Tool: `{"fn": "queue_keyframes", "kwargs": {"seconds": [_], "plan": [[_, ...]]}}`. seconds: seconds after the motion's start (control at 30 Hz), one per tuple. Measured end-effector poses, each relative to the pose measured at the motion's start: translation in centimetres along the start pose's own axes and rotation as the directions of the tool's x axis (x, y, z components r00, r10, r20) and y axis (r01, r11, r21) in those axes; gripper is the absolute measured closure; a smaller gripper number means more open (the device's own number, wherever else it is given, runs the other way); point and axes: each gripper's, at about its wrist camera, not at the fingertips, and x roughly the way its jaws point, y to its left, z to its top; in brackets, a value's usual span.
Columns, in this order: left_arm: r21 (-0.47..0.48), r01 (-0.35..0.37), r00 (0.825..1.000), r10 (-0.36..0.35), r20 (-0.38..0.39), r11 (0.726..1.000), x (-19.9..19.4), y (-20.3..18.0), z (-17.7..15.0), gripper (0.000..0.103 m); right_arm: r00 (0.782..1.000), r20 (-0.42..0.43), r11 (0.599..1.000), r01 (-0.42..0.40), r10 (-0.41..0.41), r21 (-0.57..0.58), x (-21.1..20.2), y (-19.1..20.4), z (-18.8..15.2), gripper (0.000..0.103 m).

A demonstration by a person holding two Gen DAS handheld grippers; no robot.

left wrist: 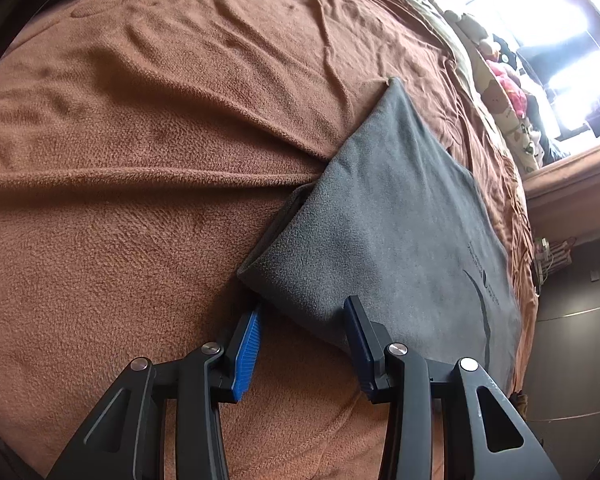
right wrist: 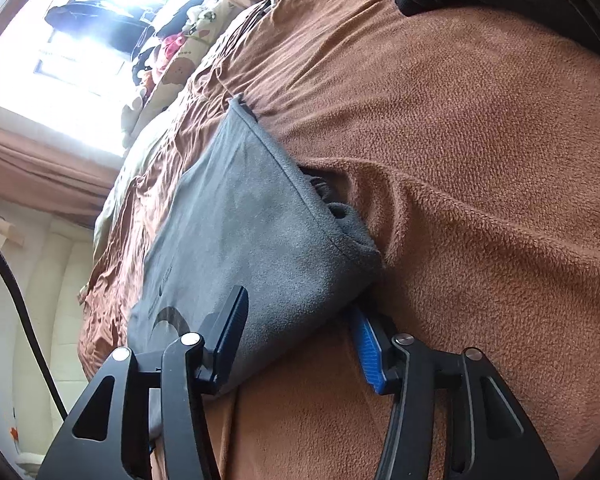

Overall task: Fold small clothes
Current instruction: 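Roll both tools and move them to the side edge of the grey shirt, then close both grippers on the side edge of the grey shirt, then hold the side edge with both grippers and fold it over onto the shirt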

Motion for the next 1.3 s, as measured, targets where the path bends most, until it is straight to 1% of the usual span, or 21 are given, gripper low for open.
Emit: {"fn": "queue_keyframes", "kwargs": {"seconds": [0.1, 0.2, 0.33, 0.47, 0.53, 0.57, 0.67, 0.7, 0.73, 0.77, 0.8, 0.83, 0.9, 1.07, 1.23, 1.3], "plan": [[-0.014, -0.003, 1.000, 0.003, 0.023, 1.000, 0.1, 0.1, -0.2, 0.060, 1.000, 0.020, 1.000, -0.006, 0.006, 0.014, -0.1, -0.1, -0.5, 0.059], [-0.016, -0.004, 0.999, 0.005, 0.043, 1.000, 0.5, 0.2, 0.2, 0.060, 1.000, 0.018, 1.000, 0.003, -0.003, -0.019, 0.2, 0.4, -0.6, 0.059], [-0.027, 0.009, 0.998, -0.008, 0.061, 1.000, 0.5, 0.1, 0.8, 0.060, 1.000, 0.010, 1.000, -0.009, 0.009, -0.028, 0.1, 0.8, 0.3, 0.066], [-0.016, 0.008, 0.997, -0.006, 0.083, 1.000, -0.2, -0.1, 0.6, 0.061, 1.000, 0.003, 0.999, -0.024, 0.024, -0.038, 0.2, 0.8, 0.4, 0.066], [-0.016, 0.002, 0.996, 0.000, 0.093, 1.000, -0.4, 0.0, 0.5, 0.069, 1.000, -0.014, 0.999, -0.024, 0.024, -0.034, 0.6, 0.4, 0.1, 0.066], [-0.023, 0.003, 0.995, -0.001, 0.096, 1.000, -0.4, 0.1, 0.5, 0.071, 1.000, -0.019, 0.999, -0.024, 0.023, -0.031, 0.7, 0.2, 0.2, 0.066], [-0.034, 0.010, 0.995, -0.007, 0.103, 0.999, -0.4, 0.1, 0.8, 0.083, 1.000, -0.017, 0.999, -0.027, 0.027, -0.032, 0.7, -0.1, 0.6, 0.066], [-0.033, 0.014, 0.994, -0.011, 0.106, 0.999, -0.5, 0.0, 0.9, 0.090, 1.000, -0.014, 0.999, -0.022, 0.022, -0.037, 0.7, 0.0, 0.8, 0.069], [-0.030, 0.019, 0.994, -0.015, 0.111, 0.999, -0.7, -0.1, 1.0, 0.096, 1.000, -0.010, 0.999, -0.009, 0.008, -0.045, 0.7, 0.2, 1.0, 0.076], [-0.024, 0.022, 0.993, -0.019, 0.119, 0.999, -0.9, -0.3, 1.1, 0.097, 1.000, -0.009, 0.999, 0.005, -0.005, -0.051, 0.6, 0.4, 1.2, 0.080], [-0.013, 0.018, 0.991, -0.017, 0.130, 1.000, -1.2, -0.6, 1.1, 0.098, 1.000, -0.009, 0.999, 0.009, -0.009, -0.051, 0.6, 0.5, 1.4, 0.089], [0.002, 0.014, 0.990, -0.015, 0.141, 1.000, -1.5, -1.0, 1.2, 0.099, 1.000, -0.008, 0.999, 0.008, -0.009, -0.050, 0.5, 0.7, 1.6, 0.095], [0.020, 0.003, 0.986, -0.006, 0.168, 1.000, -2.2, -1.6, 1.4, 0.099, 1.000, 0.001, 0.999, 0.004, -0.004, -0.054, 0.2, 1.2, 1.8, 0.100], [0.025, 0.004, 0.979, -0.009, 0.206, 1.000, -3.5, -2.2, 2.1, 0.099, 1.000, 0.025, 0.997, -0.012, 0.014, -0.077, -0.6, 2.4, 1.7, 0.102], [0.049, 0.012, 0.977, -0.023, 0.211, 0.999, -4.8, -2.8, 2.8, 0.100, 0.999, 0.027, 0.996, -0.019, 0.021, -0.088, -1.1, 2.9, 1.3, 0.103], [0.047, 0.029, 0.976, -0.038, 0.215, 0.998, -5.5, -2.8, 3.1, 0.100, 0.999, 0.019, 0.996, -0.028, 0.030, -0.089, -1.4, 2.8, 1.4, 0.103]]}}
